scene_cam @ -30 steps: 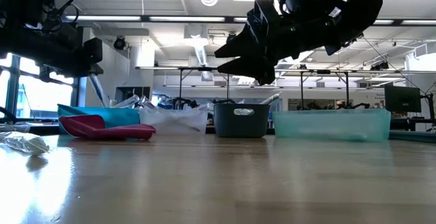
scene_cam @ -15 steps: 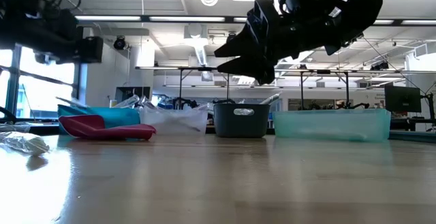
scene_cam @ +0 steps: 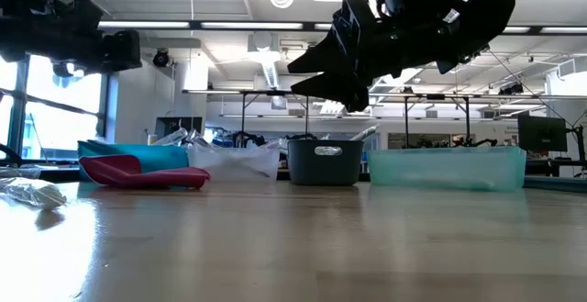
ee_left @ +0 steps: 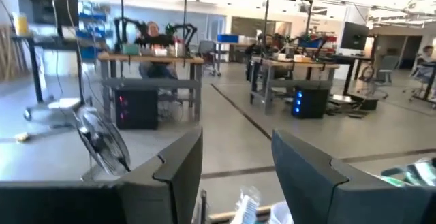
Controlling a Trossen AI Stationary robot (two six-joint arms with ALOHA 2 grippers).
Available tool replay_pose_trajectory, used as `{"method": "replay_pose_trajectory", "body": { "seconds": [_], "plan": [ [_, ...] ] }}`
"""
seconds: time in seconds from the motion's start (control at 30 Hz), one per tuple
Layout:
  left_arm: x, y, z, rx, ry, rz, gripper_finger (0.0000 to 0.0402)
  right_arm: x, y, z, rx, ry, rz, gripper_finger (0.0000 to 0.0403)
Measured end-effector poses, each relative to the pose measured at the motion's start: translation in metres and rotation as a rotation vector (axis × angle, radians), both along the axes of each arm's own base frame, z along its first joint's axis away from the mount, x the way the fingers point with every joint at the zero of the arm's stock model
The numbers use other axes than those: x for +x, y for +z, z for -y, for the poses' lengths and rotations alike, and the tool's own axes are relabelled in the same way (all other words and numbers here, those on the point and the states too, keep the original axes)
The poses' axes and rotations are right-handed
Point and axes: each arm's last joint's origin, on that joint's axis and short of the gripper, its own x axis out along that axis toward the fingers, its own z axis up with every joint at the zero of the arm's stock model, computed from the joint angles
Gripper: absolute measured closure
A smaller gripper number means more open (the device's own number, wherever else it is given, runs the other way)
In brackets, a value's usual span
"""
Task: Pick & Place Toothbrushes
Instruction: Put the green toothbrush into the dark blue bin
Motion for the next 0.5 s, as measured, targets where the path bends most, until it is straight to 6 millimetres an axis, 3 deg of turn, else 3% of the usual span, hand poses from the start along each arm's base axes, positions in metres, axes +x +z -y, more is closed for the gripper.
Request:
{"method": "replay_pose_trajectory", "body": {
  "seconds": [0.2,0.5],
  "plan": [
    [0.002,-0.008,0.0,-0.065,-0.05,-0.02,0.0229,0.0,0.0,0.0,0.0,0.0,0.0,0.0195],
    [0.008,-0.016,0.002,-0.156,-0.268,0.011,0.023,0.0,0.0,0.0,-0.015,0.004,0.0,0.0195]
  ]
}}
